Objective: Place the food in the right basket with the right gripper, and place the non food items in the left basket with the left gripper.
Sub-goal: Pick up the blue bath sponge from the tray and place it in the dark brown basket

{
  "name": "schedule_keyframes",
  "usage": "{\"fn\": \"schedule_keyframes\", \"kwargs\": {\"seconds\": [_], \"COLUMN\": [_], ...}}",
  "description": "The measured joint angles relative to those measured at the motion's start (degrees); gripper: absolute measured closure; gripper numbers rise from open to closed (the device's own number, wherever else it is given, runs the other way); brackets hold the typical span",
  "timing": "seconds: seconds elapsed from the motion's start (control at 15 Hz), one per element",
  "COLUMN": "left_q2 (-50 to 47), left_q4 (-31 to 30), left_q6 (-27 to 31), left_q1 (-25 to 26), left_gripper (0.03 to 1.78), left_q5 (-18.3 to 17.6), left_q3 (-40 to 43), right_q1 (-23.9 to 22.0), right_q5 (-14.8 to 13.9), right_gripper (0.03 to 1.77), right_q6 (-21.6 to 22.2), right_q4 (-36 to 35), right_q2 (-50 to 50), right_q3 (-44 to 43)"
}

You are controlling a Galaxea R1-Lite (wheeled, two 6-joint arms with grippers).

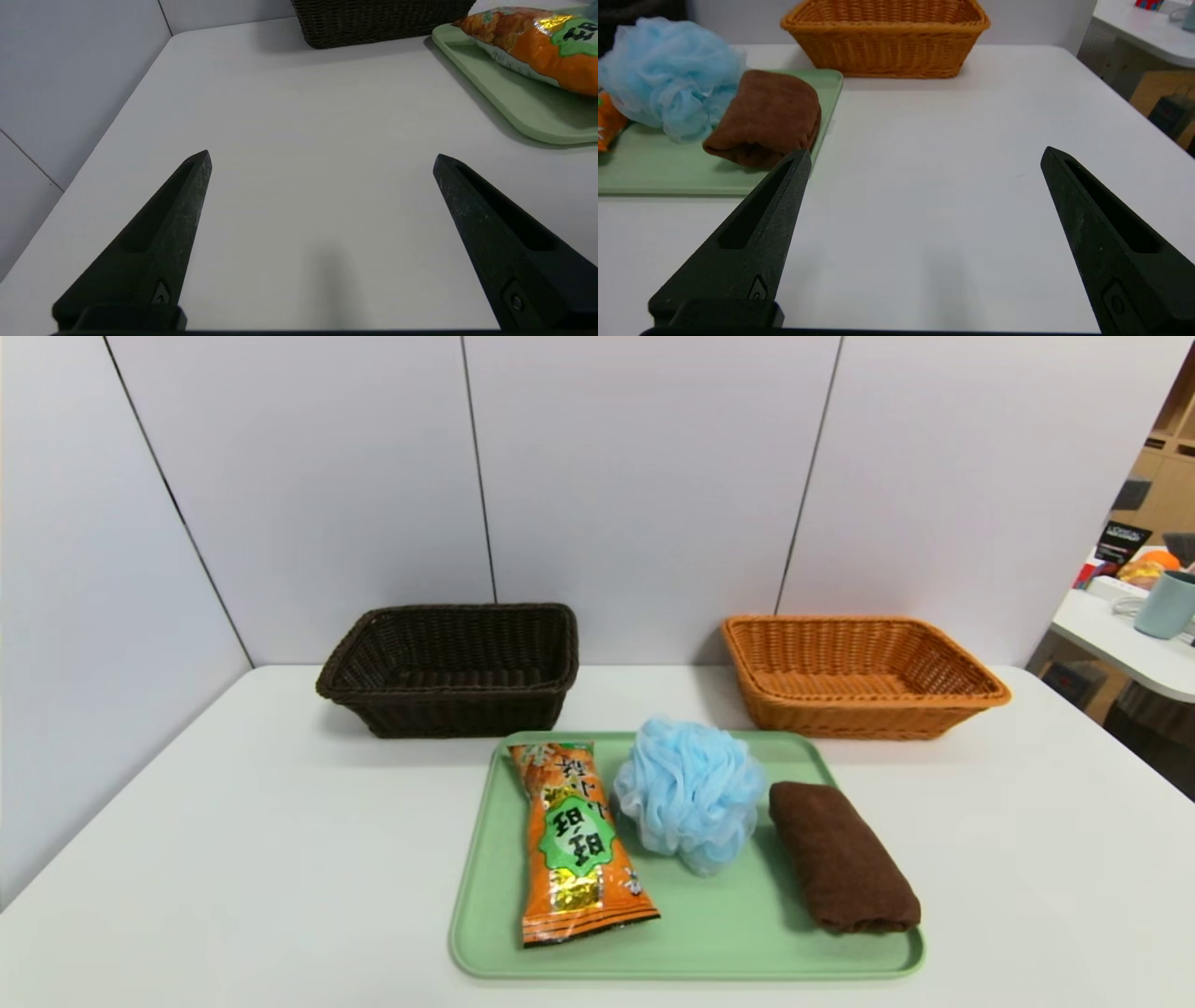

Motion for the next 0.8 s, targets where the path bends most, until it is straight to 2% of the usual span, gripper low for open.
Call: {"fn": "schedule_keyframes", "kwargs": {"seconds": [0.27, 0.8], "left_q2": [6.8, 35.7], "left_q4": [4.4, 4.9], "left_q6": [0.1, 3.4], "left_q1": [0.0, 0.0], "left_gripper": [0.12, 0.12], "left_q5": [-0.2, -0.8], "left_q3": [-13.2, -41.4], "right_q1": [0.0, 0.0], "right_q5": [4.2, 7.7], "right_gripper": [0.1, 0.1], "right_q6": [-0.1, -2.5], "right_q4": [7.5, 9.7], "right_q2": [7.7, 38.9], "right_q3": [-16.2, -50.6]}}
